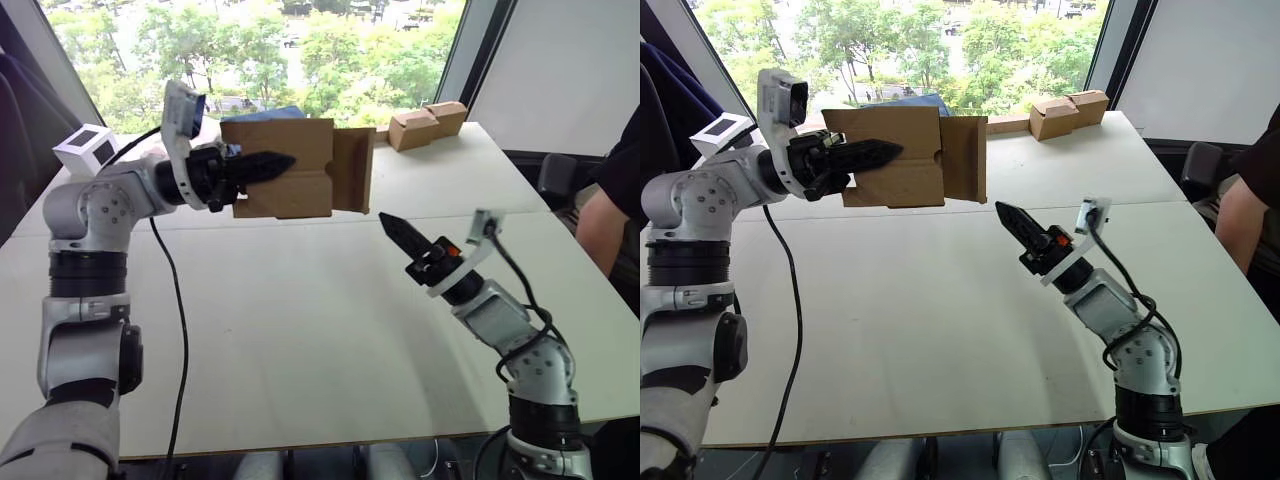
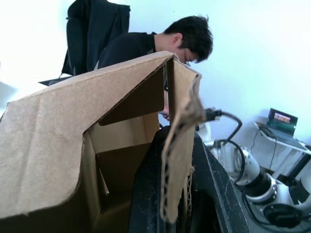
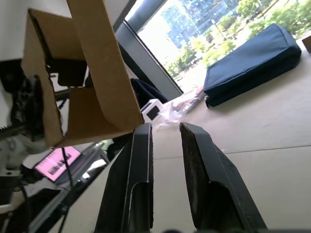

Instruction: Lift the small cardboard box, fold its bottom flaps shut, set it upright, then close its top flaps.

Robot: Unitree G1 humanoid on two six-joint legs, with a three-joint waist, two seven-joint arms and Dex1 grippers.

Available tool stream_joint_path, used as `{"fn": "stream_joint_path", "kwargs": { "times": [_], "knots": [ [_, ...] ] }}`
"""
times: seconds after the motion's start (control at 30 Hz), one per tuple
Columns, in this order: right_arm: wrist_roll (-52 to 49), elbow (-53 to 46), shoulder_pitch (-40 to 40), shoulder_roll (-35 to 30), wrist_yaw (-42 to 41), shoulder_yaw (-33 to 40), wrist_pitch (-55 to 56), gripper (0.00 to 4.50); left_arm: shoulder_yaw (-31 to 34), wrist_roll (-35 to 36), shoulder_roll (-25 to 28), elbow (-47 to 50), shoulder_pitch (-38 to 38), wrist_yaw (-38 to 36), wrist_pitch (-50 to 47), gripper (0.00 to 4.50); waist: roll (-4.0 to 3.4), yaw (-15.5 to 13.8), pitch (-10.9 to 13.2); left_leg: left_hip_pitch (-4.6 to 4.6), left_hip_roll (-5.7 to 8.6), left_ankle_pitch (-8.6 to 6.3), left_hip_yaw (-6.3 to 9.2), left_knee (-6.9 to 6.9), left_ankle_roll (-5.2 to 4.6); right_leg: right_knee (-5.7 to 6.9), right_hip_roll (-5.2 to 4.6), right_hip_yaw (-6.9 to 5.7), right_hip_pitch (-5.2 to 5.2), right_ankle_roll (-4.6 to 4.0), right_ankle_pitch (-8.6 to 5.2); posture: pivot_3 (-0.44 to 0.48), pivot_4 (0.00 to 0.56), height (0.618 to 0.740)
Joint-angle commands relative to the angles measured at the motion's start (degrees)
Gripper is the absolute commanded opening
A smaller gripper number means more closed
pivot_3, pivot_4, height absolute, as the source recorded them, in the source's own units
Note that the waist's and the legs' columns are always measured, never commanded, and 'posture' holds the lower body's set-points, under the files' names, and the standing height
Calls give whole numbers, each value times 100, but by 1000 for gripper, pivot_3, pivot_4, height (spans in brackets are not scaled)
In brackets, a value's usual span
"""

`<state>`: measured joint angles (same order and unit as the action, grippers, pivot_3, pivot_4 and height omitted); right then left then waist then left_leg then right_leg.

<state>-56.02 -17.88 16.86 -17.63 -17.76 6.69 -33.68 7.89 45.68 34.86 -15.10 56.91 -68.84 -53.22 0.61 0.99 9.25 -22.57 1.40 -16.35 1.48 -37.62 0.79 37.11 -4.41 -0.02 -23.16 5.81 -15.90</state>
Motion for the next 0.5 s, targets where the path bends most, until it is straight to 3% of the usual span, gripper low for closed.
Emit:
{"fn": "stream_joint_path", "kwargs": {
  "times": [0.03,0.2,0.5],
  "knots": [
    [221,-352,57,200,-56,-192,178,904,207,107,64,31,219,1,18,0,0,-14,0,0,0,0,1,0,0,0,0,0,0,0,0,0,150,740],
    [-283,-136,3,671,78,-2,-4,904,225,144,33,41,223,11,10,0,0,-15,0,0,-1,1,2,-1,1,0,-2,0,2,0,0,0,150,740],
    [224,1172,939,1283,480,287,363,904,223,255,-23,148,164,62,-38,0,0,6,0,0,-1,1,2,-4,1,3,0,0,-1,0,0,0,150,740]
  ]
}}
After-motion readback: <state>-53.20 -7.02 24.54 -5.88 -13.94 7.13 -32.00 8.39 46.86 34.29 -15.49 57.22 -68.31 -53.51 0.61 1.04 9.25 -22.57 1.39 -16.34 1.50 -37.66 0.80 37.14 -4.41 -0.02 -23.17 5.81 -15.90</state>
